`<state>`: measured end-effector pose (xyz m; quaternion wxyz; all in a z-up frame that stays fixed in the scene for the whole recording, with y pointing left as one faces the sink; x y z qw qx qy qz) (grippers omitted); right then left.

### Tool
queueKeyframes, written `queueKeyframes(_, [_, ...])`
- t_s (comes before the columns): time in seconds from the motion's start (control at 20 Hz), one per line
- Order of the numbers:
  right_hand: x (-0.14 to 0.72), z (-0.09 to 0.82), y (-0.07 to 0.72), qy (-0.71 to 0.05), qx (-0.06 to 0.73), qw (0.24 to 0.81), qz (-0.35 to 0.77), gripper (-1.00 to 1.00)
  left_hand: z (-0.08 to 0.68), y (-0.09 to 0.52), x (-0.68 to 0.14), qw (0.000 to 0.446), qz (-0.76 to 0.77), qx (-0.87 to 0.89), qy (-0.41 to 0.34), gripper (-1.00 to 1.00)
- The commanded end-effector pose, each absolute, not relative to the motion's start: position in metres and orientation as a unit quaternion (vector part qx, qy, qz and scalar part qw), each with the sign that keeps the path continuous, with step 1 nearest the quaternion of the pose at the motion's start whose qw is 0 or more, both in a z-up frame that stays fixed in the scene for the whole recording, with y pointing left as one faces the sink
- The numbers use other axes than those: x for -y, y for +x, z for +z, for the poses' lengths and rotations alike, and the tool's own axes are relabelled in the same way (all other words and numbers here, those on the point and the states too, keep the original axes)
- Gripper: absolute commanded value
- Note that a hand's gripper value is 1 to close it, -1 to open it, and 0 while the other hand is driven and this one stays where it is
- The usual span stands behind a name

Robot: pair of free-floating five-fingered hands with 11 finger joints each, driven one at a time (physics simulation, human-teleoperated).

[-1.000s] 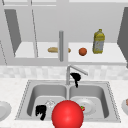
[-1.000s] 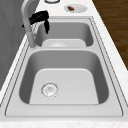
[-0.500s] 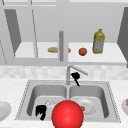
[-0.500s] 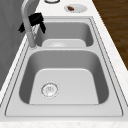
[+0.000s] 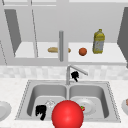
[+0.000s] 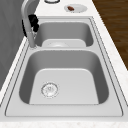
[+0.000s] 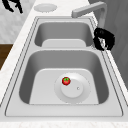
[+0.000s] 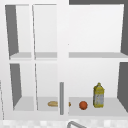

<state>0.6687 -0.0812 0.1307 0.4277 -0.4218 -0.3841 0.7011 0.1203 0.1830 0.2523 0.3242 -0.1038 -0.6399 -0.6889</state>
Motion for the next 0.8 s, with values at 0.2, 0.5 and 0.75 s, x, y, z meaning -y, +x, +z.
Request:
queueKeyframes(0.2, [0.095,0.106,0.680,-0.401,0.362,0.449,0.712,1.00,0.252,0.120,-0.183,0.324,-0.689,0.640,-0.104,0.00])
queueKeyframes(0.5, [0.120,0.112,0.690,-0.392,0.379,0.472,0.693,1.00,0.252,0.120,-0.183,0.324,-0.689,0.640,-0.104,0.00])
queueKeyframes(0.75, [0.124,0.111,0.692,-0.362,0.410,0.488,0.680,1.00,0.252,0.120,-0.183,0.324,-0.689,0.640,-0.104,0.00])
